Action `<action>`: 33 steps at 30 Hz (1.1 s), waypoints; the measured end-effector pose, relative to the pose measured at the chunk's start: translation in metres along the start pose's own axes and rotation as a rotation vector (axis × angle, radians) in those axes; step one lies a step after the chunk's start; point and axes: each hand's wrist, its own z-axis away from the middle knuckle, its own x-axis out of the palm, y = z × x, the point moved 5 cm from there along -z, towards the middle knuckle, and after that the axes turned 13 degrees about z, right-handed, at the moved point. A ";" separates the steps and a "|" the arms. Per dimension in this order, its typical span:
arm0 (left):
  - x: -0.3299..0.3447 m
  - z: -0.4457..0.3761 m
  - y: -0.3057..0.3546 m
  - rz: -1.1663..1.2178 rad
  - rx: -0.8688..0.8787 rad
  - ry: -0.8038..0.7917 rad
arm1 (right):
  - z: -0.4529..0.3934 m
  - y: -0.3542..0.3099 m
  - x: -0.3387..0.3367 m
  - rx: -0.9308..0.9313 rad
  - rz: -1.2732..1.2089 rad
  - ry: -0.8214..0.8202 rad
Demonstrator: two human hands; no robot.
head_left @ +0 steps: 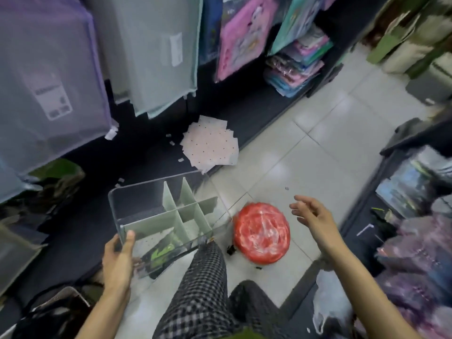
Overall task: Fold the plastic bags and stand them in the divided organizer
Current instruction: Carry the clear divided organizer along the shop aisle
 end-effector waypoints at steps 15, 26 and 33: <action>0.099 -0.071 0.046 0.140 -0.109 0.250 | -0.246 -0.142 0.049 -0.181 0.216 -0.298; 0.221 -0.143 -0.081 0.457 -0.251 0.554 | -0.439 -0.068 0.231 -0.338 0.832 -0.980; 0.252 -0.257 -0.167 0.594 -0.331 0.505 | -0.504 0.026 0.361 -0.106 0.742 -1.177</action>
